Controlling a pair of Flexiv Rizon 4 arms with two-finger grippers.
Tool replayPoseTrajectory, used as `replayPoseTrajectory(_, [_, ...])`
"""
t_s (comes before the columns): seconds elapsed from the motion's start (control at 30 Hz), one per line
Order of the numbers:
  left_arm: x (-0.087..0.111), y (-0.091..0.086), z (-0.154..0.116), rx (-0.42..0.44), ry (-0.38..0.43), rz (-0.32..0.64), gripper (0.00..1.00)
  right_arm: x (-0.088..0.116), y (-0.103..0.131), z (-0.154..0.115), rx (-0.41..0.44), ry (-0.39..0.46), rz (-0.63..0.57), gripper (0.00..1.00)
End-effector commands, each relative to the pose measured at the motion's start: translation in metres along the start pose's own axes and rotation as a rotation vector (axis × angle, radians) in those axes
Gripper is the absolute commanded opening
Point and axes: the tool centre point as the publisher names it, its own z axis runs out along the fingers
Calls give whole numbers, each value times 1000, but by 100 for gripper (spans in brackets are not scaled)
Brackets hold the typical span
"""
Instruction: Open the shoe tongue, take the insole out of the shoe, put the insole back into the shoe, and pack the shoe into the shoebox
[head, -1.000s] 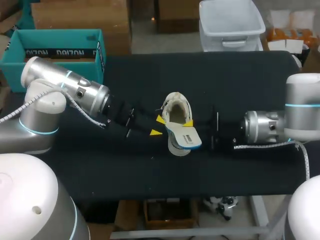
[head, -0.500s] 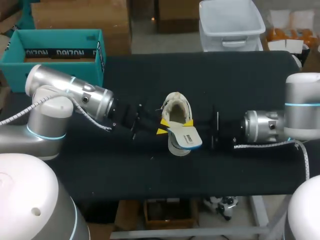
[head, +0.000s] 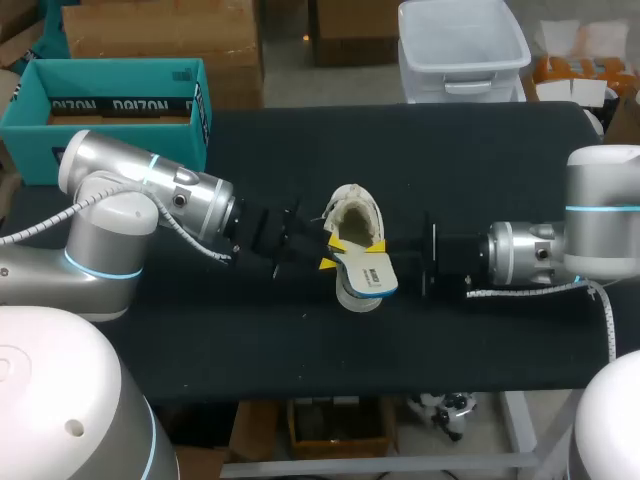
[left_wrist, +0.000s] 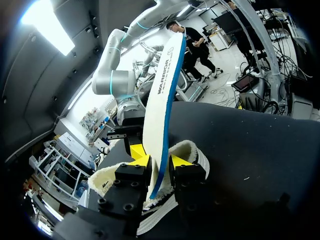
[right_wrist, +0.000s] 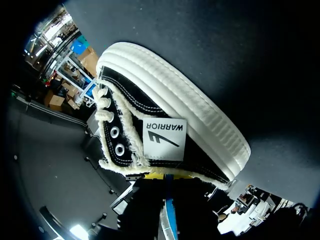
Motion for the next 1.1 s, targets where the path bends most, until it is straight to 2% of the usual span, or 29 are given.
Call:
replayPoseTrajectory(0.03, [2, 3, 5, -8, -12, -2, 12, 1, 0, 0, -7, 1, 0, 0])
replayPoseTrajectory(0.07, [1, 5, 6, -17, -13, -4, 3, 2, 1, 0, -14, -1, 1, 0])
replayPoseTrajectory(0.1, [1, 7, 6, -18, -13, -6, 0, 2, 1, -1, -17, -2, 2, 0])
replayPoseTrajectory(0.53, [1, 28, 13, -55, -9, -32, 0, 6, 11, 0, -22, -3, 10, 0])
replayPoseTrajectory(0.97, [-1, 31, 9, -48, -20, -40, 0, 5, 11, 1, -29, -20, 37, 0])
replayPoseTrajectory(1.0, [-1, 30, 9, -47, -20, -39, 0, 4, 10, 1, -30, -22, 38, 3])
replayPoseTrajectory(1.03, [-1, 30, 9, -46, -20, -38, 0, 4, 8, 0, -35, -27, 42, 11])
replayPoseTrajectory(1.1, [-1, 28, 8, -42, -20, -34, 0, 2, 1, -2, -45, -30, 45, 35])
